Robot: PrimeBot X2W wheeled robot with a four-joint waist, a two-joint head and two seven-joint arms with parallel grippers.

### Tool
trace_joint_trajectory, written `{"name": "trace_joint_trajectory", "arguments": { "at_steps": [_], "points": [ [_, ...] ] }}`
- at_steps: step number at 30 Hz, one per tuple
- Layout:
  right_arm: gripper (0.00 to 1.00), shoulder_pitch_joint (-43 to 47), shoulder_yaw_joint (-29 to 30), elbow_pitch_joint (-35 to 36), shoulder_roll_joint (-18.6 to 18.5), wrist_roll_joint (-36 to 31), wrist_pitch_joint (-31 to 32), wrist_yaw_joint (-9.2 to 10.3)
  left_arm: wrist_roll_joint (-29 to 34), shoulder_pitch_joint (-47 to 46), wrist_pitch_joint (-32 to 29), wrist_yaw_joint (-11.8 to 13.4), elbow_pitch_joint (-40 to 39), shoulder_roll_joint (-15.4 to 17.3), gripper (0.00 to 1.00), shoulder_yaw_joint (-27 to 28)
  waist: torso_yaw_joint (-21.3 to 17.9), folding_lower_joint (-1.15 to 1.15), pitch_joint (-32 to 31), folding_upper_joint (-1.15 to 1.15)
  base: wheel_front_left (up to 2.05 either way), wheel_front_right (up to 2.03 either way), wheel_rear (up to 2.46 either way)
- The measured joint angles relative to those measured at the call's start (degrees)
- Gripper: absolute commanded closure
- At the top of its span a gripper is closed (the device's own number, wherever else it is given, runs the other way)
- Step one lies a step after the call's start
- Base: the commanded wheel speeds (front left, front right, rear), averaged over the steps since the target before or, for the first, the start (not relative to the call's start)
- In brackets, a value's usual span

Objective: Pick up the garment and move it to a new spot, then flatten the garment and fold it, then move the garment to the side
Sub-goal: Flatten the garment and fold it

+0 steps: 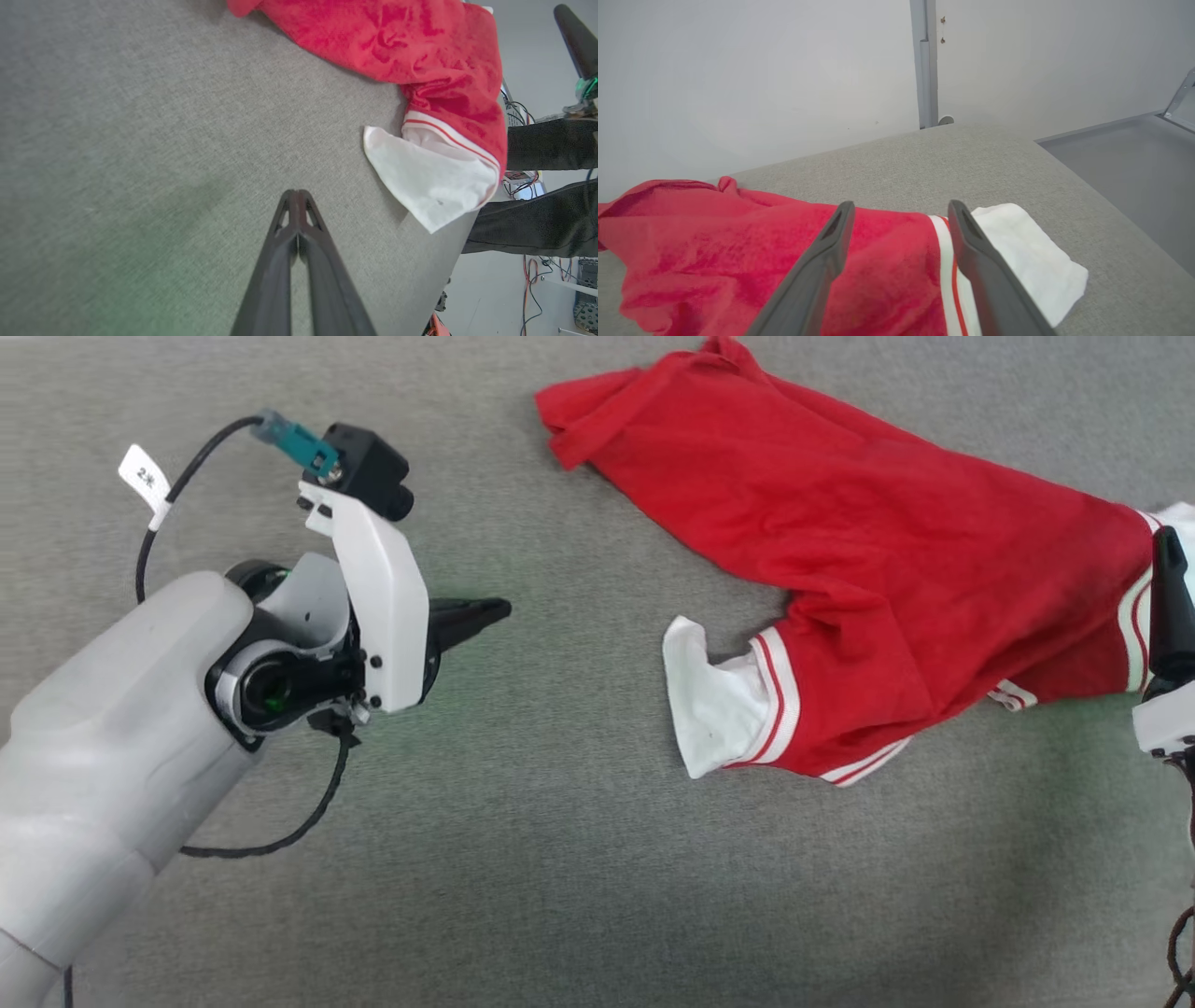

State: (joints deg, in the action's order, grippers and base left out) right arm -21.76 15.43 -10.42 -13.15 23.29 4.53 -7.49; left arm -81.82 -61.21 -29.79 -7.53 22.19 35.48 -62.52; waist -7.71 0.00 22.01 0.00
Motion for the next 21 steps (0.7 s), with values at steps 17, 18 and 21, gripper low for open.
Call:
{"name": "trace_joint_trajectory", "arguments": {
  "at_steps": [17,18,21],
  "points": [
    [0.0,-0.1,-0.3,0.7,2.5,0.5,-0.1,0.0,0.1,-4.2,-3.3,0.0,3.4,-8.4,0.0,-5.2,-4.1,0.0,2.3,0.0,0.0,0.0,0.0],
    [0.0,-0.1,-0.6,0.5,2.7,0.7,-0.3,0.0,0.2,-4.6,-3.6,0.0,4.0,-8.9,0.0,-5.4,-4.7,0.0,2.6,0.0,0.0,0.0,0.0],
    [0.0,-0.2,-1.0,-0.6,3.4,1.1,-1.3,0.0,0.5,-5.0,-4.0,0.0,5.5,-10.1,0.0,-6.4,-6.4,0.0,3.6,0.0,0.0,0.0,0.0]
  ]
}}
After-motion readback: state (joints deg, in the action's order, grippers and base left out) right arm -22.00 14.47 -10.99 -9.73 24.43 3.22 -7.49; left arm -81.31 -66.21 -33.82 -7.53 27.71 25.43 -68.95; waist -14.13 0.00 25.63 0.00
